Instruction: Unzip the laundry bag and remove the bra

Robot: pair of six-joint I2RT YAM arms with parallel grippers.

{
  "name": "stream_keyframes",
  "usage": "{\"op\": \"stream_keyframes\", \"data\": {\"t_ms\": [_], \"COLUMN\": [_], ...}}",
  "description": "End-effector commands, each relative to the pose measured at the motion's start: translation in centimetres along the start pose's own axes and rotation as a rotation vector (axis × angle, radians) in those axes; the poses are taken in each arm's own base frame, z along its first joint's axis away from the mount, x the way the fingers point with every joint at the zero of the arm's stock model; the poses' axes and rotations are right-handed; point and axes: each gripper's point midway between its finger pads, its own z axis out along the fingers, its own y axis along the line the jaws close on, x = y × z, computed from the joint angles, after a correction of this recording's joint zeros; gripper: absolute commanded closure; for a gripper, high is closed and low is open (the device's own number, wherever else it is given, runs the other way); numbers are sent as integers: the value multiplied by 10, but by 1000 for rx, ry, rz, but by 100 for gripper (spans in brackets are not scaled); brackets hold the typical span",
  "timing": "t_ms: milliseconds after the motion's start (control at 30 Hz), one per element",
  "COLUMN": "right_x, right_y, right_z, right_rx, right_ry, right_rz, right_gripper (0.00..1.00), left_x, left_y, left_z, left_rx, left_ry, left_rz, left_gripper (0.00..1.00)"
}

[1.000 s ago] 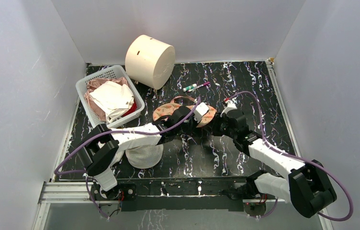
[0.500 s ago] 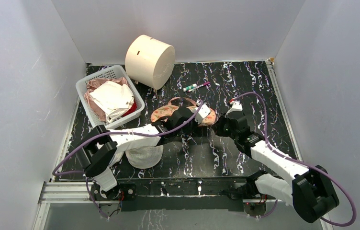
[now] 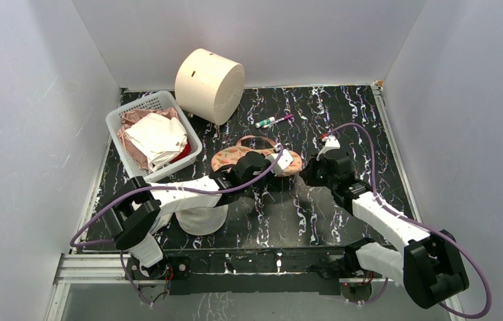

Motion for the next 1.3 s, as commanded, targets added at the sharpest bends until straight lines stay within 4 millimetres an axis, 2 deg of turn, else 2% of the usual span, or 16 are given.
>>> {"op": "stream_keyframes", "data": {"t_ms": [0, 100, 267, 467, 733, 1033, 1167, 1200, 1267], "right_x": [-31, -30, -29, -29, -23, -27, -28, -28, -29], "right_y": [24, 37, 51, 65, 78, 77, 74, 69, 54], "right_z": [-10, -15, -24, -30, -34, -40, -37, -35, -29], "right_rx": [-122, -190, -256, -305, -351, -331, -309, -283, -192], "right_ry": [-95, -80, -72, -65, -31, -45, -45, -51, -61], "right_rz": [-63, -65, -34, -29, -45, -69, -75, -70, -35], "right_gripper": [100, 100, 100, 100, 100, 100, 100, 100, 100], "left_x": [-28, -39, -55, -52, -39, -29, -29, -31, -37], "left_y": [5, -8, -37, -55, -40, -30, -32, -31, -34], "left_z": [-9, -14, -24, -16, -8, -2, -3, -4, -9], "left_rx": [12, 90, 257, 337, 233, 170, 182, 185, 201], "left_ry": [-63, -119, -182, -141, -93, -55, -49, -52, -69], "left_rz": [-32, -38, -71, -121, -113, -82, -61, -45, -15], "left_gripper": [74, 57, 41, 40, 51, 71, 88, 98, 100]}}
